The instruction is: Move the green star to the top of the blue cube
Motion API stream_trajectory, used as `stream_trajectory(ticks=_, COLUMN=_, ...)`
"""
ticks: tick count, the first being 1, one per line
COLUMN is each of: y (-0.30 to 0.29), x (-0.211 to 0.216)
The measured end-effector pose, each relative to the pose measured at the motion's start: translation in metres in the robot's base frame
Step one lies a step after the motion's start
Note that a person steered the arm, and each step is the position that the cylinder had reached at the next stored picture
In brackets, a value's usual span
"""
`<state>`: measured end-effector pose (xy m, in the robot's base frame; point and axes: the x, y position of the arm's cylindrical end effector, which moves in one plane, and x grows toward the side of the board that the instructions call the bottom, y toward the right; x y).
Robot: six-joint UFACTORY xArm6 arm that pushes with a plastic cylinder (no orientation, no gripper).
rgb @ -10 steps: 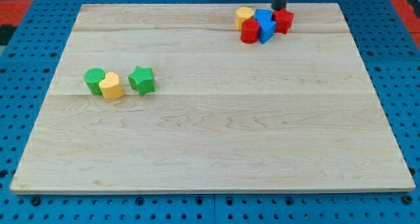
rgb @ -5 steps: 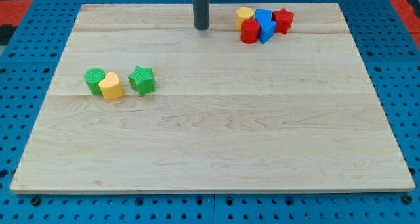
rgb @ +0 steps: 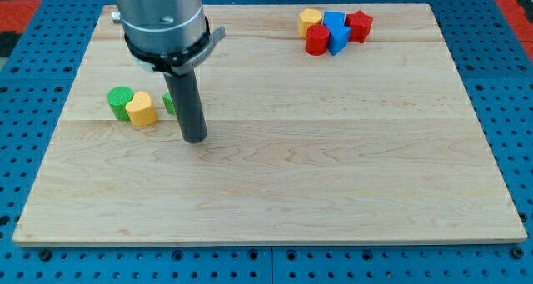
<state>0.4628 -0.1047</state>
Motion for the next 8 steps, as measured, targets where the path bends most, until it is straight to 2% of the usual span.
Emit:
stream_trajectory(ticks=2, y=-0.028, x=-0.046)
stream_trajectory(ticks=4, y=-0.055, x=-0.11)
stream_trajectory(ticks=7, y=-0.056, x=-0.187)
stream_trajectory(ticks=8, y=-0.049, x=-0.2)
